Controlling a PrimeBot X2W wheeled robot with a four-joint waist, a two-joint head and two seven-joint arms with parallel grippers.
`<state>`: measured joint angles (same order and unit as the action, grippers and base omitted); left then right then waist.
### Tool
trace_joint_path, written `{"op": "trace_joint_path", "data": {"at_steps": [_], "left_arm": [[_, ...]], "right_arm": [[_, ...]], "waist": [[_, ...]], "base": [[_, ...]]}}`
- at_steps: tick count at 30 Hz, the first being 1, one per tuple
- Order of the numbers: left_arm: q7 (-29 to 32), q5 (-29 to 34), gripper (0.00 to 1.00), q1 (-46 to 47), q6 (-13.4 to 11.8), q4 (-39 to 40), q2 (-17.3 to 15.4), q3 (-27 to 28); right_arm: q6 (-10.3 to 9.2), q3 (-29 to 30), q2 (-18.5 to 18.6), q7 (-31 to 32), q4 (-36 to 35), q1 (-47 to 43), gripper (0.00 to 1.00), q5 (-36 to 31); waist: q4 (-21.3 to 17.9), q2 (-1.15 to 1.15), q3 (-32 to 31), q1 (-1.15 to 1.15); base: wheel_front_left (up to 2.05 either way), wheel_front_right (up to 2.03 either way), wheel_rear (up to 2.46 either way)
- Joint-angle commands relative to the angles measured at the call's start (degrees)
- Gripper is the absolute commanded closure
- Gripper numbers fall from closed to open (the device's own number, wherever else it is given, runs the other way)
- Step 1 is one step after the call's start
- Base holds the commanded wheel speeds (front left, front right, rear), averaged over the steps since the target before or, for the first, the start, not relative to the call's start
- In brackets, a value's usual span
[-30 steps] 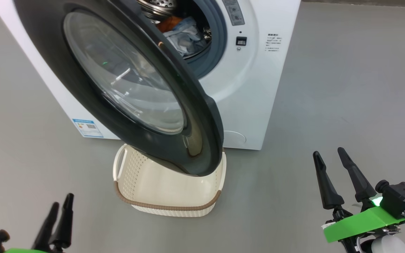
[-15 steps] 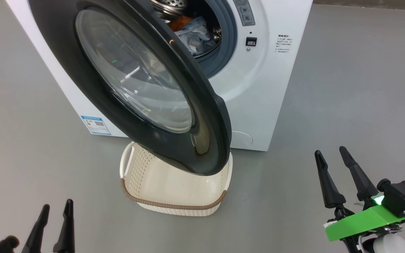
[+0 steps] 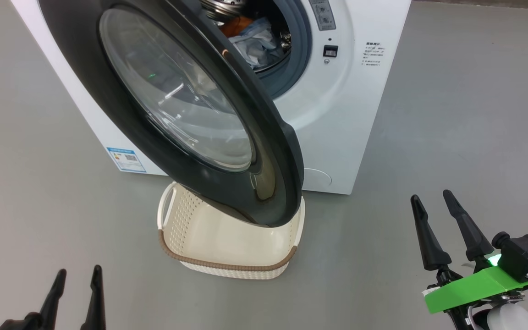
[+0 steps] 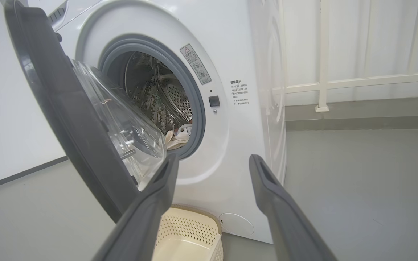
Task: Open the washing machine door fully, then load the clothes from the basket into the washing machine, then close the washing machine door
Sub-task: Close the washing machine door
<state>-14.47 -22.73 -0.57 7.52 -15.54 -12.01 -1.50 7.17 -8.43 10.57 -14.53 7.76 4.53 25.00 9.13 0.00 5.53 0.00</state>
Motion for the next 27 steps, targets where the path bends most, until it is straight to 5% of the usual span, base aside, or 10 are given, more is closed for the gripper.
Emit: {"op": "trace_joint_path", "data": {"at_steps": [1,8,9,12,27], "left_arm": [[-0.52,0.54,0.00,0.24,-0.03,1.42,-0.70,2.34],[-0.52,1.74,0.00,0.15,-0.03,1.84,0.07,2.67],[-0.52,1.81,0.00,0.13,-0.03,1.87,0.11,2.69],[-0.52,2.12,0.00,0.04,-0.03,1.92,0.21,2.85],[-0.52,3.24,0.00,-0.57,-0.03,2.58,0.77,3.01]], "right_arm": [[0.32,-0.97,0.82,-0.47,-1.14,2.17,0.00,0.23],[0.32,-1.56,0.94,-0.47,-0.68,2.88,0.00,0.31],[0.32,-1.74,0.90,-0.47,-0.67,3.18,0.48,0.34],[0.32,-2.56,0.81,-0.47,-1.31,4.60,1.00,0.50],[0.32,-11.07,-0.39,-0.47,-11.70,11.29,1.00,0.96]], "waist": [[0.00,0.00,0.02,0.00],[0.28,0.00,-0.08,0.00],[0.31,0.00,-0.11,0.00],[0.37,0.00,-0.26,0.00],[1.49,0.00,-1.95,0.00]], "base": [[0.00,0.00,0.00],[0.00,0.00,0.00],[0.00,0.00,0.00],[0.00,0.00,0.00],[0.00,0.00,0.00]]}}
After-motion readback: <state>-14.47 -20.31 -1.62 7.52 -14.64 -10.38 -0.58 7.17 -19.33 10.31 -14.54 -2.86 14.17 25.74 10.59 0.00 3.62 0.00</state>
